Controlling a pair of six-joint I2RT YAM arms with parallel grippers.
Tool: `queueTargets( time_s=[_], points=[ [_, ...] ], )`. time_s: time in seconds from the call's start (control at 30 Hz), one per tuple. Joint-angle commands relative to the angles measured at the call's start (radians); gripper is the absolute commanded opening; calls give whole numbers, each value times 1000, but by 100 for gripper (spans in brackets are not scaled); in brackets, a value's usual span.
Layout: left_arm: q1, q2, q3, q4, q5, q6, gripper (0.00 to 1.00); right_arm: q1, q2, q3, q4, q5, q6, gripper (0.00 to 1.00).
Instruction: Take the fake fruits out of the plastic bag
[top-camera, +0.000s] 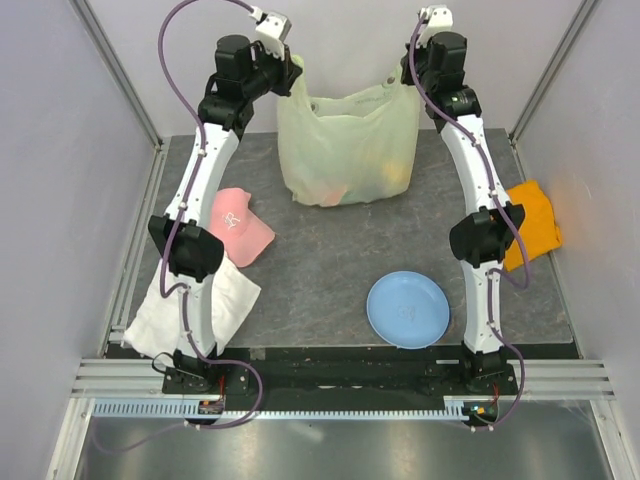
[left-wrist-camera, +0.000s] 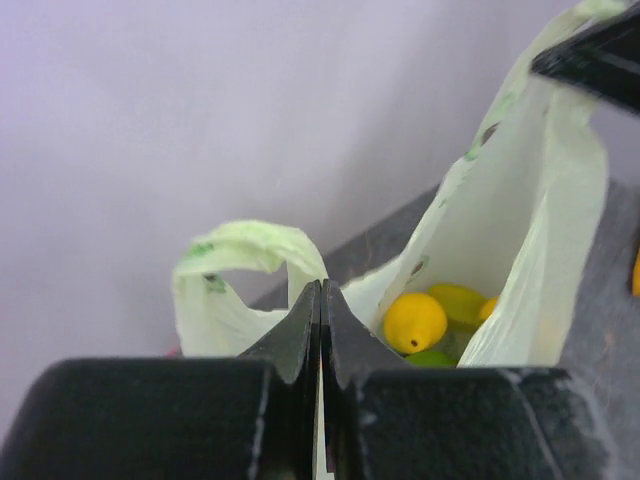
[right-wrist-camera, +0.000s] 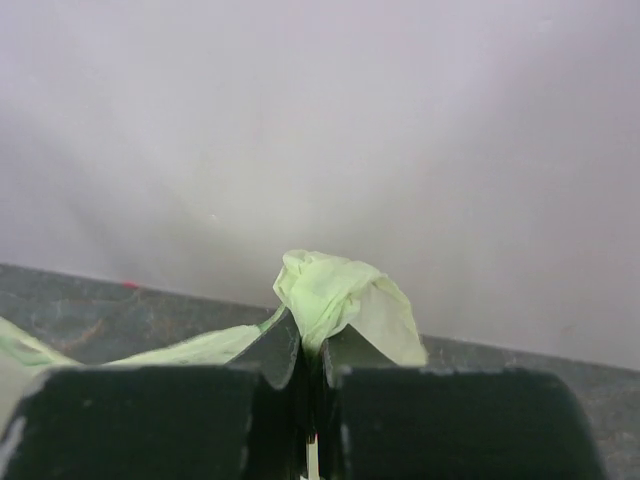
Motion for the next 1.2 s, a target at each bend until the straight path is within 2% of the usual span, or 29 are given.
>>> queueTargets(
  time_s=[0.0, 0.07, 0.1, 0.17, 0.2, 0.27, 0.3, 0.37, 0.4, 0.43, 0.47, 0.5, 0.53, 0.57, 0.6, 0.67, 0.7, 0.77, 0.87, 0.9, 1.0, 1.07, 1.17],
  points=[
    [-22, -145, 31, 161, 32, -32, 1, 1, -198, -21, 145, -39, -60, 0],
    [-22, -208, -67, 181, 77, -16, 1, 0, -280, -137, 209, -45, -109, 0],
    [-22, -263, -152, 187, 92, 3, 1, -3, -371, -296, 242, -39, -126, 0],
    [-23, -329, -251, 169, 130, 12, 2, -2, -455, -452, 296, -38, -169, 0],
    [-23, -360, -368, 157, 156, 14, 2, -2, -528, -593, 290, -24, -172, 0],
    [-23, -476, -504, 105, 204, 14, 2, -3, -611, -755, 254, -15, -148, 0],
    [-25, -521, -652, 94, 254, 18, 2, -3, -703, -932, 241, -19, -130, 0],
    [-32, -639, -794, 83, 267, 15, 1, -2, -800, -1109, 201, -38, -82, 0],
    [-37, -667, -905, 83, 258, -8, 2, -3, -887, -1264, 181, -48, -70, 1],
    [-45, -688, -947, 85, 258, -22, 10, -3, -926, -1332, 129, -64, -39, 2],
    [-48, -723, -981, 83, 258, -43, 22, -3, -961, -1394, 100, -71, 2, 15],
    [-52, -730, -1024, 85, 252, -104, 46, -3, -1025, -1490, 69, -78, 10, 28],
    [-61, -731, -1035, 85, 252, -129, 56, -2, -1055, -1527, 12, -61, 21, 41],
    [-66, -718, -1037, 80, 253, -149, 64, -3, -1078, -1552, -17, -44, 30, 64],
    [-71, -705, -1028, 80, 250, -182, 75, -3, -1107, -1564, -45, -30, 36, 69],
    [-81, -676, -996, 91, 235, -207, 80, -5, -1122, -1535, -108, -18, 23, 76],
    [-83, -638, -950, 111, 226, -229, 86, -3, -1127, -1479, -123, -16, 6, 77],
    [-92, -593, -891, 134, 226, -244, 91, -3, -1127, -1408, -152, -16, -8, 80],
    [-127, -480, -738, 152, 213, -200, 95, -5, -1112, -1290, -158, -7, -17, 81],
    [-152, -417, -657, 134, 187, -145, 96, -3, -1107, -1246, -157, 20, -2, 81],
    [-169, -346, -534, 99, 166, -98, 97, -3, -1069, -1189, -100, 4, 22, 81],
    [-169, -337, -531, 96, 160, -111, 97, -3, -1000, -1151, -24, -19, 56, 81],
    [-173, -391, -595, 94, 167, -118, 97, -23, -881, -1074, -5, 59, 142, 82]
  ],
)
